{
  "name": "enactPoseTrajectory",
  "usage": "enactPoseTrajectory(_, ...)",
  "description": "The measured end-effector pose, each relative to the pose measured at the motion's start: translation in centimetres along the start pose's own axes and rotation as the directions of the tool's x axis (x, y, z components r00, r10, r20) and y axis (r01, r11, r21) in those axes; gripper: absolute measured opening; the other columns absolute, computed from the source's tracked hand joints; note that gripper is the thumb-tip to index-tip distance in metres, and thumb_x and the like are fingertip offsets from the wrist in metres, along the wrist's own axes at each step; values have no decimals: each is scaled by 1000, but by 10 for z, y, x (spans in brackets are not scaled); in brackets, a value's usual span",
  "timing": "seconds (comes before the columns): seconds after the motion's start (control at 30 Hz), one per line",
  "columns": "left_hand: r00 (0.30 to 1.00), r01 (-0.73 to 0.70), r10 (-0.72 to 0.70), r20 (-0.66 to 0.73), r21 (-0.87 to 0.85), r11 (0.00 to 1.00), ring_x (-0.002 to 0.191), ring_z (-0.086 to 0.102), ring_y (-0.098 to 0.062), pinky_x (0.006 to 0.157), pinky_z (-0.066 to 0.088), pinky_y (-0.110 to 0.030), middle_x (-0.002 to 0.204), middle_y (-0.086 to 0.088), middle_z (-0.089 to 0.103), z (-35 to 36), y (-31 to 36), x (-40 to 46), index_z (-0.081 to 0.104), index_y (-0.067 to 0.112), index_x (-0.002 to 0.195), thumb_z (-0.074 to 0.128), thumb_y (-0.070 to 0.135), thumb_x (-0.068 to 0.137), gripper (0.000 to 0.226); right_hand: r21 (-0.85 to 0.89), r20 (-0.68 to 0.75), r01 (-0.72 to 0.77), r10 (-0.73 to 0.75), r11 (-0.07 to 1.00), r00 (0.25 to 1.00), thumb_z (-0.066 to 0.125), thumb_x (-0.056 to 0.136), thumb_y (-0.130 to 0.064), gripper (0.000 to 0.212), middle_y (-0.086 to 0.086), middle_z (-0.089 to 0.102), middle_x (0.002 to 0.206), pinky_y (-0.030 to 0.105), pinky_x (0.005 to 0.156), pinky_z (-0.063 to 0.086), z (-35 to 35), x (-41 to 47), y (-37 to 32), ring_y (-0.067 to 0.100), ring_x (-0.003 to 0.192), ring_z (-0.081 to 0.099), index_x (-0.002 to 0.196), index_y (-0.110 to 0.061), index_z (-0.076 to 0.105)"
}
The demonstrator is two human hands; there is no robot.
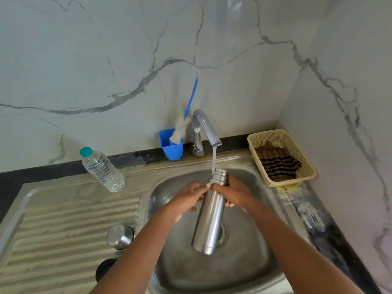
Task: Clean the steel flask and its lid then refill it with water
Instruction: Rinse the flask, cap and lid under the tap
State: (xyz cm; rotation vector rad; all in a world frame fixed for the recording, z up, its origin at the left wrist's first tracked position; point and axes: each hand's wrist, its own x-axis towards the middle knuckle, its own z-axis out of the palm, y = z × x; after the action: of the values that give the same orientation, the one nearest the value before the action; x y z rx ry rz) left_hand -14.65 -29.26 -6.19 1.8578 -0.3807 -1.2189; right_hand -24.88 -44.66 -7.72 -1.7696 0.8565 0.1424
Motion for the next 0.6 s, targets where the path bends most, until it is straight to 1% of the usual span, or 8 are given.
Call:
enactPoseTrajectory(0.07, 998, -61, 60, -26, -38, 997, 110, 62, -17, 99, 50, -45, 117, 1, 67, 5, 22, 12, 60, 28, 121, 62, 54, 90, 41, -23, -40, 25, -25, 999, 999, 69, 79, -58, 54, -6, 65, 98, 22, 52, 53, -4, 6, -9, 14, 79, 67, 123, -36, 46)
enactPoseTrajectory(0.13, 996, -81, 80, -40, -15, 997, 103, 66, -16, 94, 54, -40, 112, -1, 70, 11, 40, 23, 61, 24, 120, 65, 52, 89, 43, -66, -74, 38, -43, 997, 996, 69, 74, -62, 63, -6, 66, 100, 32, 66, 60, -6, 9, -14, 17, 84, 68, 125, -33, 47)
enactPoseTrajectory(0.2, 993, -95, 96, -67, 29, 995, 95, 67, -14, 82, 55, -30, 105, -3, 71, 18, 52, 34, 63, 20, 116, 71, 47, 86, 41, -207, -89, 66, -86, 976, 992, 67, 75, -63, 73, -6, 64, 108, 36, 80, 58, -6, 9, -19, 20, 97, 67, 133, -28, 42)
enactPoseTrajectory(0.3, 987, -125, 123, -107, -17, 992, 87, 71, -14, 71, 54, -22, 98, -5, 74, 25, 58, 46, 68, 13, 107, 80, 34, 81, 36, -323, -119, 105, -150, 941, 981, 67, 76, -63, 68, -9, 62, 105, 30, 75, 51, -3, 8, -20, 18, 101, 64, 129, -28, 40)
enactPoseTrajectory(0.37, 979, -156, 151, -135, -30, 987, 86, 72, -14, 71, 55, -22, 93, -3, 75, 26, 56, 49, 71, 14, 101, 82, 33, 79, 31, -276, -118, 128, -166, 953, 979, 67, 76, -62, 61, -13, 60, 96, 30, 72, 50, -1, 7, -16, 13, 92, 63, 121, -32, 40)
enactPoseTrajectory(0.47, 967, -194, 181, -182, -62, 979, 89, 73, -18, 78, 59, -32, 93, -1, 76, 21, 55, 53, 72, 18, 100, 81, 37, 80, 29, 33, -28, 191, -190, 981, 981, 76, 78, -49, 57, -15, 58, 95, 22, 70, 47, -3, 1, -1, 3, 85, 59, 120, -35, 40)
enactPoseTrajectory(0.53, 971, -156, 123, -203, -156, 975, 90, 70, -22, 77, 57, -36, 99, -6, 74, 15, 56, 56, 70, 17, 105, 76, 39, 83, 32, 160, 71, 143, -156, 977, 985, 81, 75, -45, 59, -10, 60, 110, 25, 82, 51, -4, -2, 20, 6, 97, 60, 120, -34, 46)
enactPoseTrajectory(0.6, 972, -118, 45, -230, -313, 943, 86, 65, -23, 73, 52, -34, 101, -10, 71, 11, 55, 57, 68, 14, 105, 68, 36, 90, 27, 164, 165, 79, -106, 983, 981, 86, 68, -43, 69, -9, 59, 123, 34, 94, 53, -1, -6, 42, 9, 107, 60, 124, -37, 45)
